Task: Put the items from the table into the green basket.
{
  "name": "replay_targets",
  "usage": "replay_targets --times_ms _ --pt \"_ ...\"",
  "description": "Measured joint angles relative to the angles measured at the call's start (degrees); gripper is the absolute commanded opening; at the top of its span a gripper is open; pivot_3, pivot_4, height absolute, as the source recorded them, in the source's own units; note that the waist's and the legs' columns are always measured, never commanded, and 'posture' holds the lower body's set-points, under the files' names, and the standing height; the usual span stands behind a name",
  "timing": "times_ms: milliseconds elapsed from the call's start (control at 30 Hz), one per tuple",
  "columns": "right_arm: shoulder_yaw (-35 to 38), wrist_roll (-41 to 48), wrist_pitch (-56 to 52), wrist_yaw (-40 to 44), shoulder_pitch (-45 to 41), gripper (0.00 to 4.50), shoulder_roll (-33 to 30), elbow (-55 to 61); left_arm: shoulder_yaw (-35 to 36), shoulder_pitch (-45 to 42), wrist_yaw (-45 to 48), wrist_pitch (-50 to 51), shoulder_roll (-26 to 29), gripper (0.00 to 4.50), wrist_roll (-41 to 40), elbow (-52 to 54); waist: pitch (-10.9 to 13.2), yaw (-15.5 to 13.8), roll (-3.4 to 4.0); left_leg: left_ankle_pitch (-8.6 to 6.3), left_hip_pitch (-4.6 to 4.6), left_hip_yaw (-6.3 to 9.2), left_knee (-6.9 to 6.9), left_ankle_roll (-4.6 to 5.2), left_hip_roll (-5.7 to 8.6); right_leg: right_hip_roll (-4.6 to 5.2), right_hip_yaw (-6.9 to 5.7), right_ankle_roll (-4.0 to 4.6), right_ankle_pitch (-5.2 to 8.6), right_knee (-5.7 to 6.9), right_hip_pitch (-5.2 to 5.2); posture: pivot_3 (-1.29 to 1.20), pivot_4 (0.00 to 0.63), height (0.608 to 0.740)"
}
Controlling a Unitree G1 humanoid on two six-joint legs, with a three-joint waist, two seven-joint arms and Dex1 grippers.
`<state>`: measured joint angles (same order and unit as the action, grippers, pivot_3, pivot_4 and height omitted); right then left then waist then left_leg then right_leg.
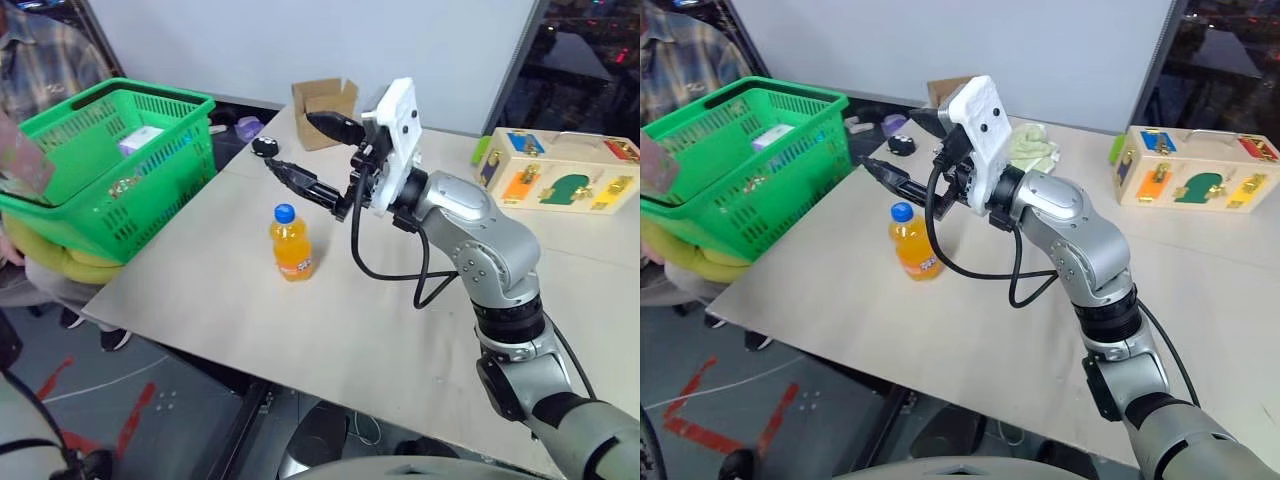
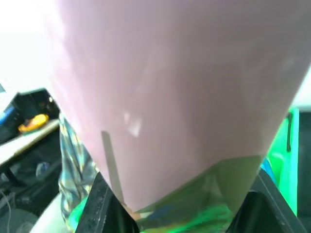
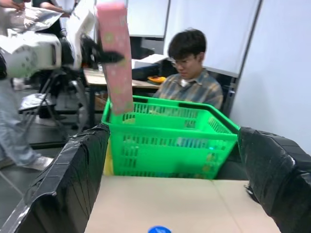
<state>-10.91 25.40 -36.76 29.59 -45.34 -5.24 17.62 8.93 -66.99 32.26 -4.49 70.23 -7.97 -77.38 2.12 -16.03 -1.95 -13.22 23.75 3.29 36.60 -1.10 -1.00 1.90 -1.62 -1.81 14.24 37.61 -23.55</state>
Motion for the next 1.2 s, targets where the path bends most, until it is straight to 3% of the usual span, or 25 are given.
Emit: replay_targets --times_ms 167,200,467,567,600,667,767,867,967,1067,1200 --pt "-0.05 0.8 0.11 1.02 0.52 4.5 -0.52 2.22 2.08 2.07 -3.8 -4.55 -0.03 4.24 2.29 -0.87 -0.01 4.25 -0.02 0.01 -0.04 0.04 0.18 0.0 -0.01 0.0 0.04 0.04 -0.02 0.24 0.0 0.24 0.0 0.74" --pt "-0.07 0.83 0.11 1.3 0.55 4.5 -0.85 2.36 2.65 2.07 -3.9 -5.04 0.02 4.41 2.23 -0.8 0.0 4.59 -0.01 0.02 -0.05 0.03 0.19 0.0 -0.01 0.0 0.05 0.04 -0.02 0.25 0.01 0.24 0.0 0.74" --pt "-0.62 0.71 1.23 5.92 0.95 4.5 -5.07 2.2 11.71 7.09 7.69 -6.81 -0.75 4.41 -4.16 4.42 -0.03 8.83 -0.05 0.09 -0.16 0.03 0.2 -0.06 -0.03 0.0 0.14 0.11 -0.05 0.44 0.03 0.28 0.0 0.74" --pt "-1.1 0.62 1.75 7.86 1.98 4.5 -6.81 1.55 15.69 23.98 19.27 3.4 -4.66 4.41 -13.09 25.61 0.02 9.21 0.18 0.08 -0.35 -0.23 0.16 -0.05 -0.03 0.07 0.48 0.15 -0.08 0.48 0.1 0.28 0.0 0.74" --pt "-1.24 0.8 1.77 8.57 2.47 4.5 -7.19 1.57 18.15 34.82 21.52 9.95 -7.23 4.41 -17.81 38.76 0.05 9.45 0.24 0.08 -0.53 -0.43 0.05 -0.04 -0.07 0.11 0.74 0.16 -0.08 0.49 0.15 0.27 0.0 0.74" --pt "-0.99 1.58 1.75 9.9 3.26 4.5 -8.67 1.82 20.93 51.55 22.88 20.24 -12.36 4.41 -24.92 58.67 0.05 10.22 0.26 0.03 -0.96 -0.53 -0.21 0.04 -0.24 0.21 1.17 0.16 -0.08 0.45 0.29 0.24 0.0 0.74" --pt "-0.48 1.95 1.76 12.12 6.05 4.5 -12.52 2.6 23.53 69.09 20.99 31.95 -19.73 4.41 -32.75 79.38 0.11 11.45 0.27 -0.05 -1.04 -0.8 -0.21 0.16 -0.29 0.1 1.41 0.17 -0.08 0.42 0.23 0.2 0.0 0.74" --pt "0.07 2.82 0.86 14.04 9.08 4.5 -16.87 4.69 30.0 79.15 17.97 40.6 -21.86 4.41 -39.98 93.31 0.11 12.05 0.17 -0.05 -1.11 -0.95 -0.18 0.16 -0.39 -0.09 1.39 0.31 -0.03 0.46 0.25 0.2 0.0 0.74" --pt "0.78 3.39 0.68 15.66 11.34 4.5 -20.51 6.35 31.14 80.3 14.79 42.12 -22.45 4.41 -40.72 99.35 0.31 11.29 0.79 -0.05 -1.76 -1.04 -0.18 0.16 -0.32 -0.12 1.22 0.48 0.13 0.38 0.89 0.17 0.0 0.74" --pt "0.8 3.36 0.65 16.34 13.28 4.5 -23.0 6.61 21.84 77.76 10.45 39.78 -23.83 4.41 -32.89 100.0 0.46 10.81 1.29 -0.05 -2.07 -1.27 -0.18 0.16 -0.3 -0.16 1.39 0.51 0.27 0.35 1.12 0.13 0.0 0.74" --pt "0.91 3.27 0.05 15.6 13.28 4.5 -24.06 7.77 14.55 74.08 6.52 38.22 -27.84 4.41 -27.17 96.12 0.34 11.81 1.0 -0.04 -2.02 -1.23 -0.07 0.17 -0.33 -0.39 1.61 0.57 0.19 0.35 1.02 0.08 0.0 0.74"
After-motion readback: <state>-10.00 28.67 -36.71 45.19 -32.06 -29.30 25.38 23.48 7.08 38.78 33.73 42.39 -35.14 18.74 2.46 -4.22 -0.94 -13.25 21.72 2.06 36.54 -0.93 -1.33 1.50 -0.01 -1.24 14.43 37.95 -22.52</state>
